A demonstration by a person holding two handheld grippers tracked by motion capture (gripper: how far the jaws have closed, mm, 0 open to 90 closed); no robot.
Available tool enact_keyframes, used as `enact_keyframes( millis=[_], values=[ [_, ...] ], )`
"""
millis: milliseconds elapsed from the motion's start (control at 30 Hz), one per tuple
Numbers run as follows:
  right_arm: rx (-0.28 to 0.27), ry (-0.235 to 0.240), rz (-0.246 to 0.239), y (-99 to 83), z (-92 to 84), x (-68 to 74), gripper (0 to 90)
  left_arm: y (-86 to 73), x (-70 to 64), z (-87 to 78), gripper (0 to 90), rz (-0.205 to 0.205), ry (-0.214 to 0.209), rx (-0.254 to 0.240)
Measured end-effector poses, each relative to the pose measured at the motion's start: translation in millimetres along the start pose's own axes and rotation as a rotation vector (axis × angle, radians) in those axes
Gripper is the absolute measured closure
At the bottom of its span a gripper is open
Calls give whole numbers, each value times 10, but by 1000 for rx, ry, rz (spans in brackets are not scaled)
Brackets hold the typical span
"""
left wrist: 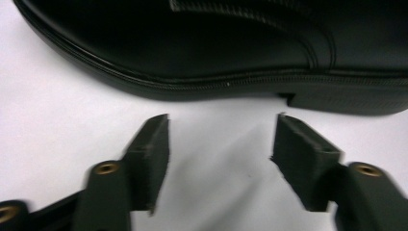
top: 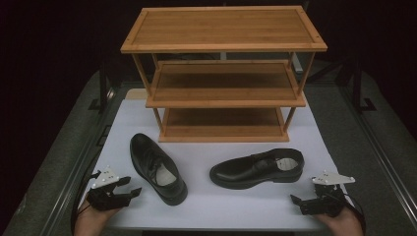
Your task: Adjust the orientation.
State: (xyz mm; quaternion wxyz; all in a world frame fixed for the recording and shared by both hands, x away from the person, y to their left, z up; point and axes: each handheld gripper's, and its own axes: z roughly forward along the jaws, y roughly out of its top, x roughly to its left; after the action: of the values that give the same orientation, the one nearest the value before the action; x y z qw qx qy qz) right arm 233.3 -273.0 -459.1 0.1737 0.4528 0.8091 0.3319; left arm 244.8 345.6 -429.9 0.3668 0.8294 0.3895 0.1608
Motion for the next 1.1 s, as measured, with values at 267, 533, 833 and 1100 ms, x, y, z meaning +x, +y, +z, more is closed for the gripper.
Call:
enact_keyframes(
  millis=[267, 533, 833, 1100],
  values=[
    [3, 0, 1, 1, 0, 2, 0, 100, 118, -86, 815, -35, -17, 12],
    [2, -1, 1, 0, -1, 2, 0, 239, 297, -138, 900, -57, 17, 14],
    [1, -1, 0, 0, 0, 1, 0, 407, 583, -52, 900, -67, 56, 0],
    [-1, -1, -1, -1, 1, 0, 0, 615, 750, 38, 900, -67, 76, -11]
  ],
)
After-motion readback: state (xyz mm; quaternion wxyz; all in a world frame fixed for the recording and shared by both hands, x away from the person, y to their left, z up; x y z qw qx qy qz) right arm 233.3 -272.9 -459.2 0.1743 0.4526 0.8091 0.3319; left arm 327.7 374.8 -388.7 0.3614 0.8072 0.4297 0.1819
